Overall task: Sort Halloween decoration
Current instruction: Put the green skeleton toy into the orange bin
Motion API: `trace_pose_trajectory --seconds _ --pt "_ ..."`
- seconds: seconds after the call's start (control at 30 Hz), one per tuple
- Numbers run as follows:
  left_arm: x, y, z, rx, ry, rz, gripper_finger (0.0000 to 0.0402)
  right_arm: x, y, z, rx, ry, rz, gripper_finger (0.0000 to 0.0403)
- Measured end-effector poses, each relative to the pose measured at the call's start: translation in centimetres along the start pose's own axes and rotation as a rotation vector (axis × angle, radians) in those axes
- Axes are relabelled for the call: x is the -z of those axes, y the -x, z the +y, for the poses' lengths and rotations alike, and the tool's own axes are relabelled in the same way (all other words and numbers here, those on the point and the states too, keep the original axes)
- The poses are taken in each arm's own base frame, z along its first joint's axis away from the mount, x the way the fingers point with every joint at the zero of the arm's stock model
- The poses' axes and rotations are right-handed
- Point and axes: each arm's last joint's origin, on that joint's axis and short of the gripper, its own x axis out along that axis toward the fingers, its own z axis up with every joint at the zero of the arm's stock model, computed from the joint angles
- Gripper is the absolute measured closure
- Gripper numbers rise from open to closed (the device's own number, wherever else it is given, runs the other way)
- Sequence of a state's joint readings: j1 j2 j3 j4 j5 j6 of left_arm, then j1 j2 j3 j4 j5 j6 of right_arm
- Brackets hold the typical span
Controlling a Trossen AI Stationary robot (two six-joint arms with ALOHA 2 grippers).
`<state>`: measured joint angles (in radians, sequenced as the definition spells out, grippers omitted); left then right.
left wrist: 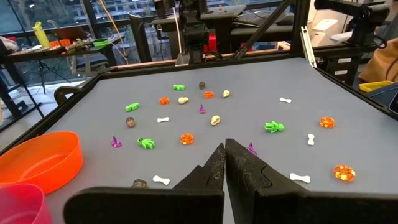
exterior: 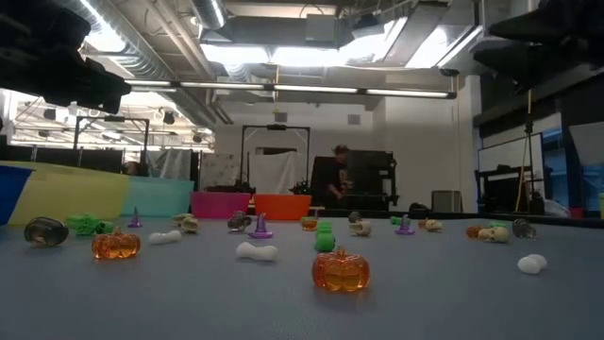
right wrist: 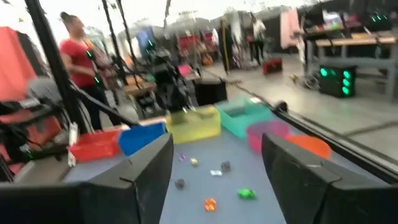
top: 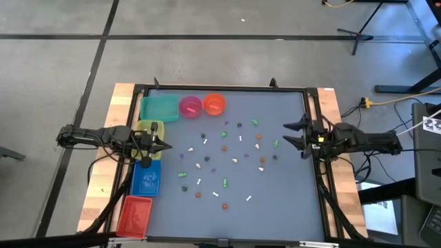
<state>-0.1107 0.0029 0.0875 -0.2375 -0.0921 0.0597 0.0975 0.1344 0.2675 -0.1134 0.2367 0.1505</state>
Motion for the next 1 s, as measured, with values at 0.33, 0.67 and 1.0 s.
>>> trace_pose_trajectory --seconds 0.33,0.67,1.0 --pt "0.0 0.0 0.0 -0.001 0.000 0.000 0.0401 -2.9 -2.2 0.8 0.103 0.133 0.382 0.0157" --pt "0.0 0.0 0.0 -0.001 0.000 0.000 0.0401 -1.9 -6.0 1.4 0.169 0.356 0.768 0.0157" --pt "0.0 0.0 0.0 -0.001 0.000 0.000 0.0401 2.0 -9.3 0.7 0.194 0.528 1.074 0.0157"
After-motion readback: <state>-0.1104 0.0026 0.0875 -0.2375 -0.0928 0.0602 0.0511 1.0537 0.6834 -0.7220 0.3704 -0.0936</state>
